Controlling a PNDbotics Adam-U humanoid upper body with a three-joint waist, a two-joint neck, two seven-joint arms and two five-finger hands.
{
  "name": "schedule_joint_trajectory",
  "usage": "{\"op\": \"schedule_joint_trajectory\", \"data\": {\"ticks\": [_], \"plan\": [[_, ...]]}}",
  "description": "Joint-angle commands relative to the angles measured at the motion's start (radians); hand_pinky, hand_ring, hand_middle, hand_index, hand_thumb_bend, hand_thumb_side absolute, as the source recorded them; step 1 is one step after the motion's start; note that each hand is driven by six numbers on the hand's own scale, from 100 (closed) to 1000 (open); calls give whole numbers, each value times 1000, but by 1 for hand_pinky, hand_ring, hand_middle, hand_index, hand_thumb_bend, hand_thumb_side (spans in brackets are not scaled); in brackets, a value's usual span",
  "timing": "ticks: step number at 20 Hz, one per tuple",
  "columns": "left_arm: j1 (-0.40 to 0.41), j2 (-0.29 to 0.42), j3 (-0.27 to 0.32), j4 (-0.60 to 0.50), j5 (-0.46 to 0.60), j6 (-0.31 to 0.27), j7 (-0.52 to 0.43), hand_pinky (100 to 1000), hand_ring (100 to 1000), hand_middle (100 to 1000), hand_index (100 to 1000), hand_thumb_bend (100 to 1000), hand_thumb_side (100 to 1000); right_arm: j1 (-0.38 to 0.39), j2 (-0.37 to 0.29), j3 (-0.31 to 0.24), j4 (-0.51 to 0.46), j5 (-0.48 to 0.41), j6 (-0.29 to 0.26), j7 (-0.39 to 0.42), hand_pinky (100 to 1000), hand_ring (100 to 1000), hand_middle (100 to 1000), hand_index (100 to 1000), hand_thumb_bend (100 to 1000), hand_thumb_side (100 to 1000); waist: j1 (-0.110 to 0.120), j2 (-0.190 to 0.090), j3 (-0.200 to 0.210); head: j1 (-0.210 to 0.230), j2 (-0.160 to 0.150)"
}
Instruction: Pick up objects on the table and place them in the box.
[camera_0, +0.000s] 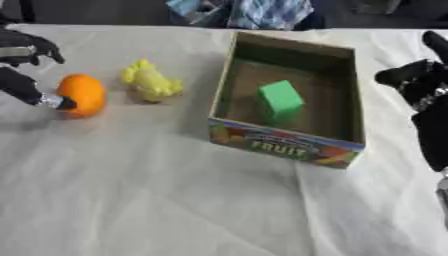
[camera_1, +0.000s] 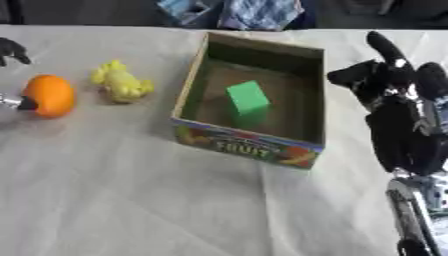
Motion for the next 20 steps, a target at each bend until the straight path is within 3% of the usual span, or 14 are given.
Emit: {"op": "schedule_joint_trajectory", "data": {"ticks": [1,6,15,18,20], "plan": [[-25,11,5,11,-25,-1,-5,781,870,1000,949,606,690,-10,-12,-2,-20,0,2,-2,800,717,586,970,349,1000,2,-18,-2,3,-12],[-32,-16,13,59,-72,3,23,762,860,1000,941,569,698,-11,-10,0,-20,-2,0,0,800,717,586,970,348,1000,-3,-15,-8,2,-14],[-39,-52,12,87,-34,20,105,680,806,1000,911,413,695,-12,-1,0,-20,2,4,2,801,717,585,973,349,1000,-8,-11,-14,6,-22],[-38,-57,9,91,-26,22,122,657,786,1000,896,370,618,-11,0,0,-20,4,8,0,801,717,584,973,351,1000,-7,-10,-15,8,-22],[-37,-58,5,94,-25,16,120,642,778,1000,888,311,483,-11,1,-1,-20,5,9,-1,801,717,584,972,352,1000,-7,-10,-15,8,-21]]}}
